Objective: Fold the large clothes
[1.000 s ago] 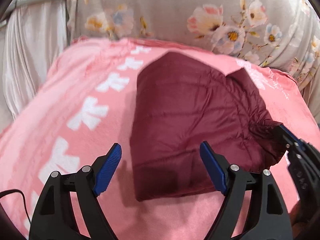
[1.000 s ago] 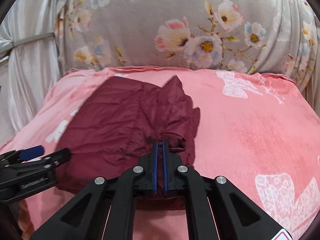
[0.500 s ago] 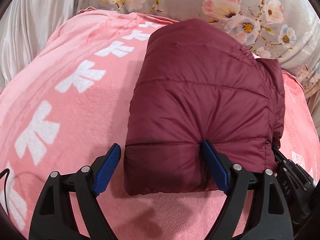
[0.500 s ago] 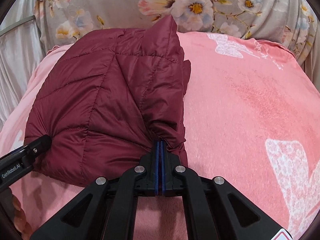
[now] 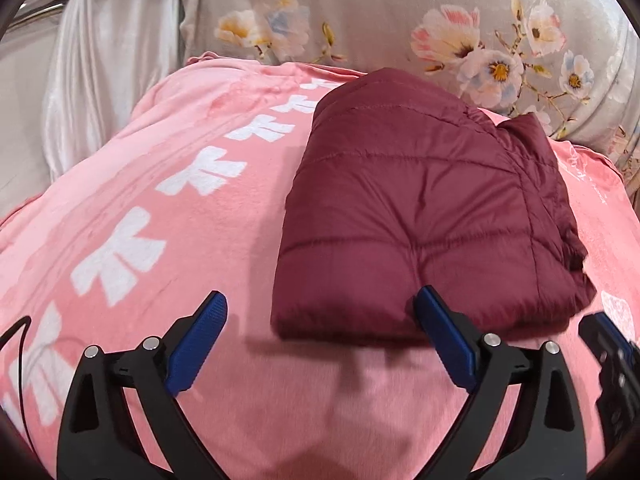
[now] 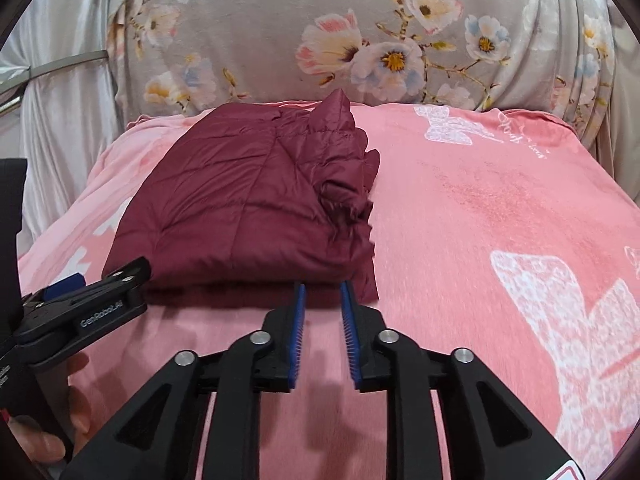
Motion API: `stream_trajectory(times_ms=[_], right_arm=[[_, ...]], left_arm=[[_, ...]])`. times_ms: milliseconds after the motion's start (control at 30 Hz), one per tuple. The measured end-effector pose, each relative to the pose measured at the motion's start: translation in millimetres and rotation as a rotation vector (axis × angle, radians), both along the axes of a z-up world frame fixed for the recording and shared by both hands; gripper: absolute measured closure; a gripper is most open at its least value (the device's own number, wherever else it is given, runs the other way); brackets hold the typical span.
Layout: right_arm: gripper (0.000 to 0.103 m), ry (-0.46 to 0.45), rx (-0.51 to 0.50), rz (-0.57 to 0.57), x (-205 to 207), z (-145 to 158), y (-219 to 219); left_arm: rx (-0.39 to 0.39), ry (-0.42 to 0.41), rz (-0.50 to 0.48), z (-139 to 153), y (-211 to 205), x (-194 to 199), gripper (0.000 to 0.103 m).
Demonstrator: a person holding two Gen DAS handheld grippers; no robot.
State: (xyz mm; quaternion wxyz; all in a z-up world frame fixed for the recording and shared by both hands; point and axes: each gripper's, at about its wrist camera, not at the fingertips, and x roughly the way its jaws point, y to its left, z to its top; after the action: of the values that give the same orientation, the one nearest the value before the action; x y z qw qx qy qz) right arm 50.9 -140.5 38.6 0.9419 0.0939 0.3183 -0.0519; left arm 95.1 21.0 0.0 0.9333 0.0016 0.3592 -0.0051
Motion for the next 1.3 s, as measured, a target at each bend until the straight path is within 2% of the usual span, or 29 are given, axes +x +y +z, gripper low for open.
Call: stream_trajectory(times_ms=[100, 333, 600, 800, 1300], right_arm=[[0.067, -0.008, -0.015, 0.003, -10, 2, 3], [0.064, 0.0, -0.019, -0.019, -17, -2, 4], [0.059, 0.0, -0.052, -0.033, -18, -3, 9], [0.058, -0.001, -0.082, -0.022, -18, -2, 14], [0.058, 0.009, -0.072, -0.025, -17, -4, 12]], left_arm=[[0.02, -0.008, 0.002, -4, -3, -13, 0.01], [0.048, -0.047, 0.021, -2, -7, -26, 0.01], [0.105, -0.077, 0.001, -1, -20, -32, 0.01], [0.11, -0.084, 0.01, 0, -22, -33, 0.01], [0.118, -0.092, 0.015, 0, -22, -34, 0.01]])
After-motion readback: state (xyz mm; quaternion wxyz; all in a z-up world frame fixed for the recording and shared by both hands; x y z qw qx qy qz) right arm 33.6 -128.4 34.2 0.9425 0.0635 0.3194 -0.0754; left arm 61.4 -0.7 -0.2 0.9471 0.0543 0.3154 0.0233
